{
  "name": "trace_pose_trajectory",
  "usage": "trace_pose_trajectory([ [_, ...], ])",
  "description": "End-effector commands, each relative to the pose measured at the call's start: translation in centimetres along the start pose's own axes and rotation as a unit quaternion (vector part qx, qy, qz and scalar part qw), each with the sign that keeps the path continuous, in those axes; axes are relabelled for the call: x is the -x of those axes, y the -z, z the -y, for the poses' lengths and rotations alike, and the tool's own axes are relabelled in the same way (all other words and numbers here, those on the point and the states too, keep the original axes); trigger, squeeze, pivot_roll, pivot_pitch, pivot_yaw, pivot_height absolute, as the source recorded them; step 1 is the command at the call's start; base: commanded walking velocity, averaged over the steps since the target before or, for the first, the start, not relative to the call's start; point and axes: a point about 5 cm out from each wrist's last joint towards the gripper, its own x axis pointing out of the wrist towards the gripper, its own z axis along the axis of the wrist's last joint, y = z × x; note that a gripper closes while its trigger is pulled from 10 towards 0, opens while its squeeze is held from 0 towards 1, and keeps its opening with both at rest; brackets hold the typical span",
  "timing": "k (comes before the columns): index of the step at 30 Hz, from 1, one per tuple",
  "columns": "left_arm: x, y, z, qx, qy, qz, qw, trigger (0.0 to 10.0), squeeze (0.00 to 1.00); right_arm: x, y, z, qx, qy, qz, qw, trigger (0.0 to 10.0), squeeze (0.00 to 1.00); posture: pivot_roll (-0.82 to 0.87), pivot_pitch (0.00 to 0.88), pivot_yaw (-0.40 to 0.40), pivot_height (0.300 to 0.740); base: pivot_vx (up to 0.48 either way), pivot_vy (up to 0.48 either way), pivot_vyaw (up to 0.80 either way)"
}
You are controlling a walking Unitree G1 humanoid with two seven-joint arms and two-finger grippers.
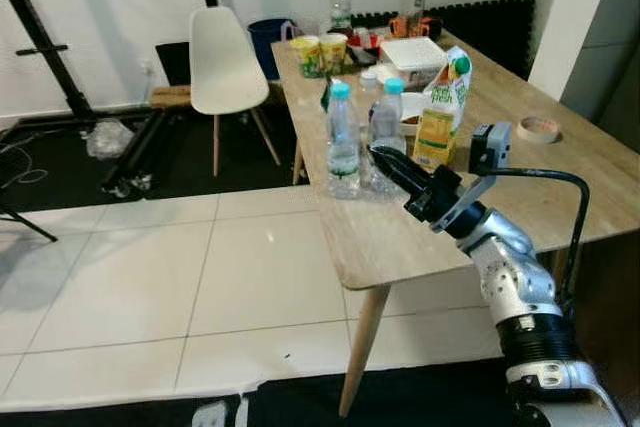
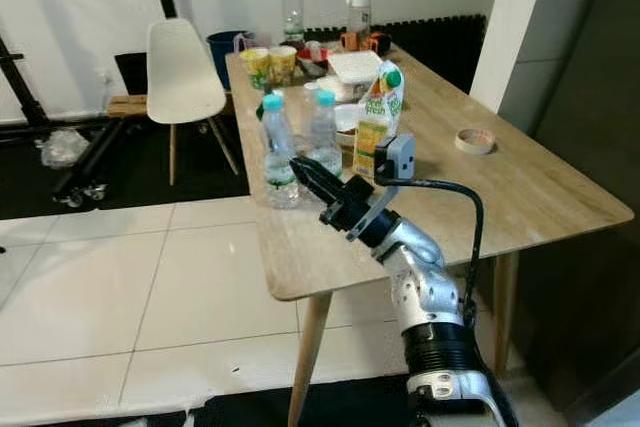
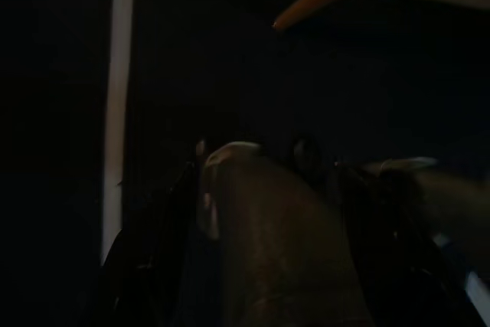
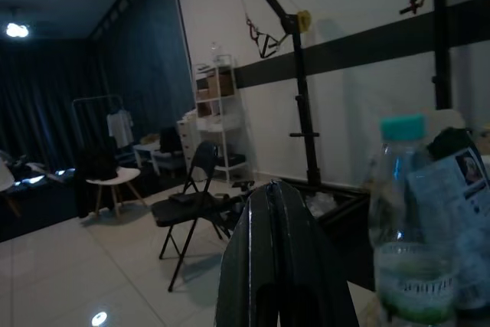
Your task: Restocking fridge
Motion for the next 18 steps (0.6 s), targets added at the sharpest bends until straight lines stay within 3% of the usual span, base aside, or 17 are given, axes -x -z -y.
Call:
trace_pose_trajectory([
  [1,0.2,0.4,-0.3,-0.004,-0.005,-0.007,1.000,10.0,0.00,-0.5,0.0,-0.6,-0.009,-0.016,0.007,1.000,10.0,0.00,-0.08,0.000,0.041,0.740,0.382,0.000,0.00],
  [7,0.2,0.5,-0.3,-0.004,-0.005,-0.007,1.000,10.0,0.00,-0.3,-0.3,-1.1,-0.021,-0.030,0.013,0.999,10.0,0.00,-0.08,0.000,0.041,0.740,0.380,0.000,0.00],
  [12,0.2,0.7,-0.2,-0.004,0.004,-0.014,1.000,10.0,0.00,-0.2,-0.9,-1.1,-0.025,-0.036,0.024,0.999,10.0,0.00,-0.08,0.000,0.041,0.740,0.000,0.000,0.00],
  [15,0.2,0.9,-0.2,-0.019,0.005,-0.021,1.000,10.0,0.00,-0.2,-1.1,-1.2,-0.025,-0.038,0.027,0.999,10.0,0.00,-0.08,0.000,0.041,0.740,0.000,-0.480,0.00],
  [18,0.2,0.9,-0.1,0.001,0.005,-0.014,1.000,10.0,0.00,-0.1,-1.5,-1.2,-0.024,-0.044,0.030,0.998,10.0,0.00,-0.08,0.000,0.041,0.740,0.000,-0.277,0.00],
])
